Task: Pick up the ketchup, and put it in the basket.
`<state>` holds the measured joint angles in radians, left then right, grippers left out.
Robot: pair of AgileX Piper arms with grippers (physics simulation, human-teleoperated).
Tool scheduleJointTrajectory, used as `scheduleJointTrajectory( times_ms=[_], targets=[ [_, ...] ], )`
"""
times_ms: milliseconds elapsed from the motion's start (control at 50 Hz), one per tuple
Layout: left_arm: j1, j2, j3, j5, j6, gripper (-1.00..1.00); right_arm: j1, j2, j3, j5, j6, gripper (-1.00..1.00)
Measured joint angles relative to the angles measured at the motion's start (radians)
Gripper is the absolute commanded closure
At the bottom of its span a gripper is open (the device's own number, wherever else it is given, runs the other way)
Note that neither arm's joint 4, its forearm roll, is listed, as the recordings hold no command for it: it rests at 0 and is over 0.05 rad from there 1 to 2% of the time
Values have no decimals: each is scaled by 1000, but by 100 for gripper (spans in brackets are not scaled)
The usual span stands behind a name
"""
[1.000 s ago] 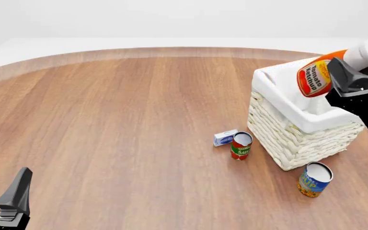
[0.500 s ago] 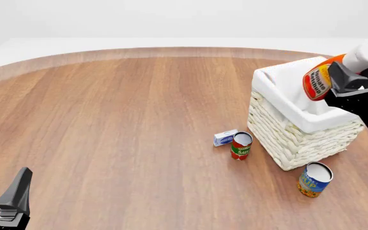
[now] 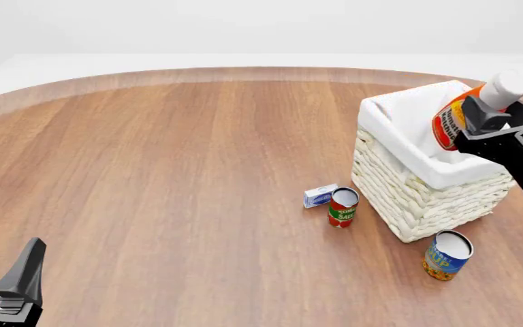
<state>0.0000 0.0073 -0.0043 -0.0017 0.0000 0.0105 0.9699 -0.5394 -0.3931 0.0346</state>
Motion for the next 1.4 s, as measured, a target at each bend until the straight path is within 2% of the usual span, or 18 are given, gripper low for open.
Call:
scheduleJointTrajectory(
  times_ms=[900,1400],
  targets=[
    [0,0,0,0,0,-100,-20,96,0,-13,-56,100],
    [0,0,0,0,0,-100,-16,124,-3,-21,-66,100]
  ],
)
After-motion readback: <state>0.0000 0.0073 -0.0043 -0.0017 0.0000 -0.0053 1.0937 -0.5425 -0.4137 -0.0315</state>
